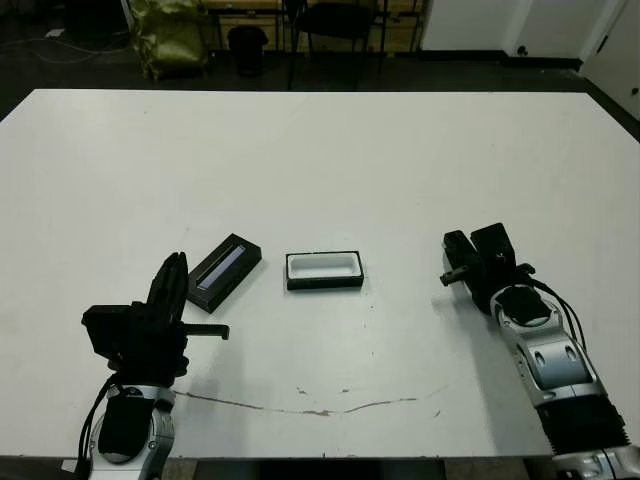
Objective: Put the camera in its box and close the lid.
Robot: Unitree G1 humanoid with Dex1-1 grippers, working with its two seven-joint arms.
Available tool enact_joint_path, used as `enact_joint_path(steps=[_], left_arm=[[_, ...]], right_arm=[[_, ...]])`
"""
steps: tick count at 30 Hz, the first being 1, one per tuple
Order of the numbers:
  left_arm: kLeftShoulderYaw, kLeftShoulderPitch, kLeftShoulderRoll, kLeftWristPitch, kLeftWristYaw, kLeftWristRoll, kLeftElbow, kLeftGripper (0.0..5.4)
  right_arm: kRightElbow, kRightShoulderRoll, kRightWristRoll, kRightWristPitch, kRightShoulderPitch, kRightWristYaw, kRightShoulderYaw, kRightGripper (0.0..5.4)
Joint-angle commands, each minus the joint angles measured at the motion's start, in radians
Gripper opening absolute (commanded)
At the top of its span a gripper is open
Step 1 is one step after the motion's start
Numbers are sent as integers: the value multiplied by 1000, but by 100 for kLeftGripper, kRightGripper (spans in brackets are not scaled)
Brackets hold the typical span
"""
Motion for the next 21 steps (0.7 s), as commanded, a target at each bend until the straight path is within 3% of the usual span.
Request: enact_joint_path(steps=[1, 6, 9, 11, 17, 21], left_arm=[[4, 28, 5, 18, 1, 0, 25, 0], [-1, 31, 5, 25, 3, 4, 22, 0], [-4, 30, 5, 21, 6, 13, 26, 0], [-3, 27, 6, 9, 1, 10, 37, 0], [-6, 29, 0, 30, 12, 13, 29, 0], [-9, 33, 1, 41, 11, 4, 19, 0]], right_arm=[[-80, -33, 70, 235, 146, 123, 31, 83], [-132, -88, 252, 150, 103, 335, -79, 82], [-138, -112, 291, 94, 48, 407, -103, 80], [-142, -126, 313, 104, -1, 435, -112, 80], [-182, -124, 395, 260, -162, 427, -140, 80], [-167, -126, 430, 267, -243, 466, -123, 80]])
